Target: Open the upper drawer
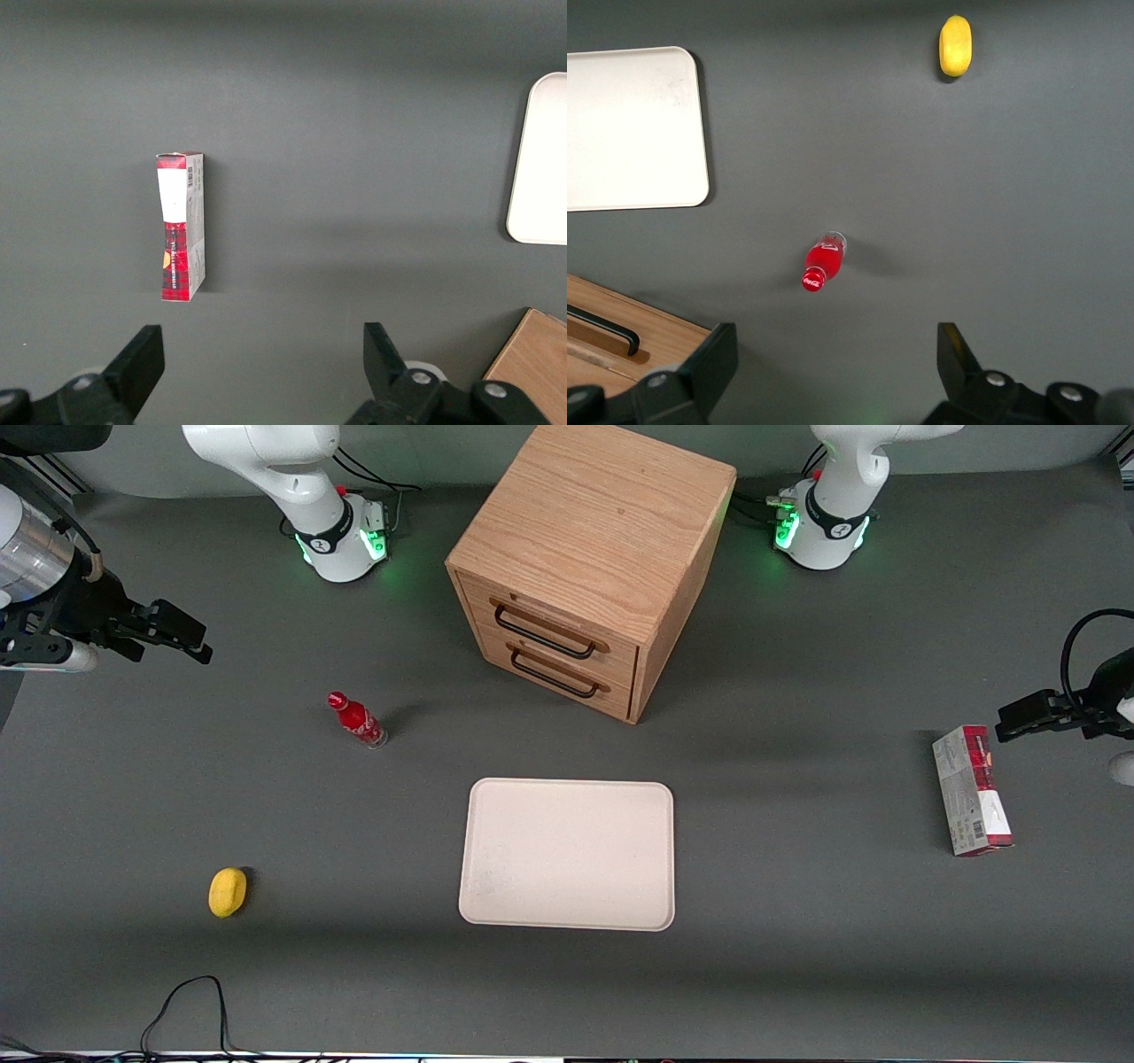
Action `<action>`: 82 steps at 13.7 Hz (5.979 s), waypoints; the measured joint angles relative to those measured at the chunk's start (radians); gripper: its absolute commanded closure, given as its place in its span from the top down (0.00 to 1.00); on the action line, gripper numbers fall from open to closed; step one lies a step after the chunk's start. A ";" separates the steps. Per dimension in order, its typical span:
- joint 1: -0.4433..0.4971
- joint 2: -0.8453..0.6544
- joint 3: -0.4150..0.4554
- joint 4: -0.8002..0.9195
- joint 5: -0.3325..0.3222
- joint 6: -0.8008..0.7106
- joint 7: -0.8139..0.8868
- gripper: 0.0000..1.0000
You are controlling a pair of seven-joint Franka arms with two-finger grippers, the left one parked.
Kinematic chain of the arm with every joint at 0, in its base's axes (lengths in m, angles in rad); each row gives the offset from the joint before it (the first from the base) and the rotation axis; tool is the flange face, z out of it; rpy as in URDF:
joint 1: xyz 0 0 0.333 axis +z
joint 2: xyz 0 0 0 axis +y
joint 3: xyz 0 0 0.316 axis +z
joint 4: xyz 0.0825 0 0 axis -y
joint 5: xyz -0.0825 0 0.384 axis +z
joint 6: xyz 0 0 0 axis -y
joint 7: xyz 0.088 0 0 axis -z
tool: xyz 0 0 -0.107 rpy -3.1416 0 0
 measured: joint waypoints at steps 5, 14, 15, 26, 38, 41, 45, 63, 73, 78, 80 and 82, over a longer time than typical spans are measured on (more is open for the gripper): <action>0.000 0.002 0.000 0.001 0.000 0.000 0.000 1.00; 0.014 0.140 0.239 0.127 0.000 0.000 -0.009 1.00; 0.016 0.169 0.280 0.152 0.000 0.001 -0.042 1.00; 0.057 0.443 0.516 0.248 0.234 0.010 -0.608 1.00; 0.102 0.537 0.555 0.069 0.236 0.294 -0.675 1.00; 0.110 0.537 0.559 0.048 0.236 0.302 -0.676 1.00; 0.112 0.537 0.562 0.045 0.236 0.305 -0.676 1.00; 0.082 0.680 0.516 0.211 0.035 0.384 -0.677 1.00; 0.075 0.753 0.422 0.365 -0.058 0.359 -0.683 1.00; 0.069 0.787 0.394 0.446 -0.100 0.320 -0.718 1.00; 0.069 0.788 0.395 0.463 -0.105 0.320 -0.719 1.00; 0.069 0.781 0.397 0.498 -0.120 0.300 -0.719 1.00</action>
